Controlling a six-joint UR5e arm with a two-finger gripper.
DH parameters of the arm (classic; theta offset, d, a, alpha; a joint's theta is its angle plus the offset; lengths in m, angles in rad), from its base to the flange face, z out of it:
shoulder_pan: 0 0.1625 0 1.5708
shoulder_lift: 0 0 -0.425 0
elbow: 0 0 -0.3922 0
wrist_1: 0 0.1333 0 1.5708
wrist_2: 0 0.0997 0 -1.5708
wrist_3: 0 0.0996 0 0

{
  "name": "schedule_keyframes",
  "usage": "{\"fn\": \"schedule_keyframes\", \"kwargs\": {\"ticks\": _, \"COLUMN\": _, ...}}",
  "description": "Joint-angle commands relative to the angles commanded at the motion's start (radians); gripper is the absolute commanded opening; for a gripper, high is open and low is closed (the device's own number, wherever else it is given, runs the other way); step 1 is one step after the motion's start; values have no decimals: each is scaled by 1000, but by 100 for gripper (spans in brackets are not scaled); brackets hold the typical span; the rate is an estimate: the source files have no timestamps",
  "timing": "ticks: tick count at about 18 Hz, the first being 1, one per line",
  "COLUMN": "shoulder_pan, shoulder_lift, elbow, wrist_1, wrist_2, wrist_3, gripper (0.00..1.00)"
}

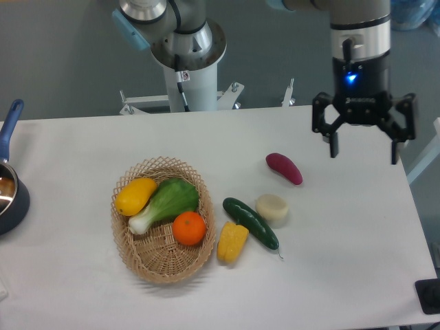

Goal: Pick up the mango from the basket
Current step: 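Move the open gripper across the table to above the wicker basket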

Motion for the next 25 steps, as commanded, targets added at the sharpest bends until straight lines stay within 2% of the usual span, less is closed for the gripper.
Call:
{"fn": "schedule_keyframes", "kwargs": {"ticks": 3, "shoulder_pan": 5, "shoulder_lift": 28, "elbow": -41, "wrist_1": 0, "wrist_2": -6, "wrist_3": -6, "gripper": 100}}
{"fn": "schedule_keyframes", "kwargs": {"ticks": 5, "shoulder_pan": 2, "shoulder_lift": 54, "elbow": -78, "wrist_1": 0, "wrist_2": -3, "wrist_3": -64, "gripper": 100}}
{"fn": "schedule_keyframes", "kwargs": {"ticks": 8, "shoulder_pan": -8, "shoulder_lift": 121, "elbow": -185, "wrist_1": 0, "wrist_2": 2, "wrist_3": -170, "gripper": 100}}
{"fn": "schedule_keyframes", "kwargs": {"ticks": 12, "shoulder_pan": -69, "shoulder_lift": 186, "elbow": -308, "wrist_1": -5, "wrist_2": -6, "wrist_3": -257, "gripper": 100}}
{"fn": "schedule_keyframes", "kwargs": {"ticks": 20, "shoulder_pan": -270, "shoulder_lift": 198, "elbow": -354, "wrist_1": -14, "wrist_2": 3, "wrist_3": -644, "gripper": 100}}
{"fn": "schedule_keyframes", "kwargs": {"ticks": 22, "shoulder_pan": -311, "shoulder_lift": 199, "elbow": -356, "wrist_1": -14, "wrist_2": 3, "wrist_3": -699, "gripper": 100}}
{"fn": "schedule_keyframes", "kwargs": {"ticks": 25, "shoulder_pan": -371, "shoulder_lift": 212, "elbow": -397, "wrist_1": -11, "wrist_2": 34, "wrist_3": -741, "gripper": 100}}
